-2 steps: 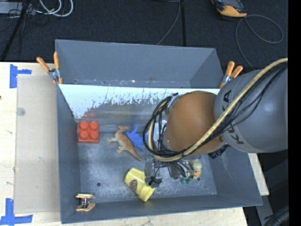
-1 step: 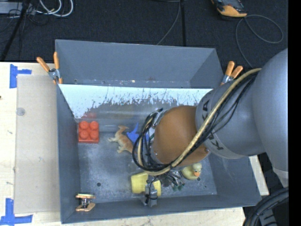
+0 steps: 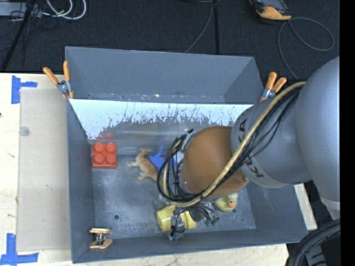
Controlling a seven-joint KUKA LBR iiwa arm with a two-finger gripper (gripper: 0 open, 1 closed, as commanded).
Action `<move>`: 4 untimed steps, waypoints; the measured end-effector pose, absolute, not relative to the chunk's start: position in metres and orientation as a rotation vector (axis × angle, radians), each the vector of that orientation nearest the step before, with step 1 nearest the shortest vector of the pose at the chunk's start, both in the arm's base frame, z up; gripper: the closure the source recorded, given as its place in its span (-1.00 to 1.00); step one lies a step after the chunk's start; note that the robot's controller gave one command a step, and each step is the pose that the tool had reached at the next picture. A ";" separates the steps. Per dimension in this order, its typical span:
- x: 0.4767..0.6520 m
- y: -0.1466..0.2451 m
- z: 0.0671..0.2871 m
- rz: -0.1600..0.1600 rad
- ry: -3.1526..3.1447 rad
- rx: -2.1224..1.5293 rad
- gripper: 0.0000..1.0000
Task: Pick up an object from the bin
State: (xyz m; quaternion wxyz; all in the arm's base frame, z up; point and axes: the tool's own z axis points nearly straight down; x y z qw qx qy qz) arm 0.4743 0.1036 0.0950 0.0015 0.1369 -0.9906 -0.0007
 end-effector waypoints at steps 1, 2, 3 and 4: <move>0.474 0.103 0.095 -0.002 -3.109 0.428 1.00; 0.479 0.097 0.115 -0.002 -3.102 0.456 1.00; 0.479 0.099 0.167 -0.002 -3.095 0.467 1.00; 0.484 0.094 0.226 -0.003 -3.089 0.516 1.00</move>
Offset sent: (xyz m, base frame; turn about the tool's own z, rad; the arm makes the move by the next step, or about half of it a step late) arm 0.0084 -0.0108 0.0314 -0.0236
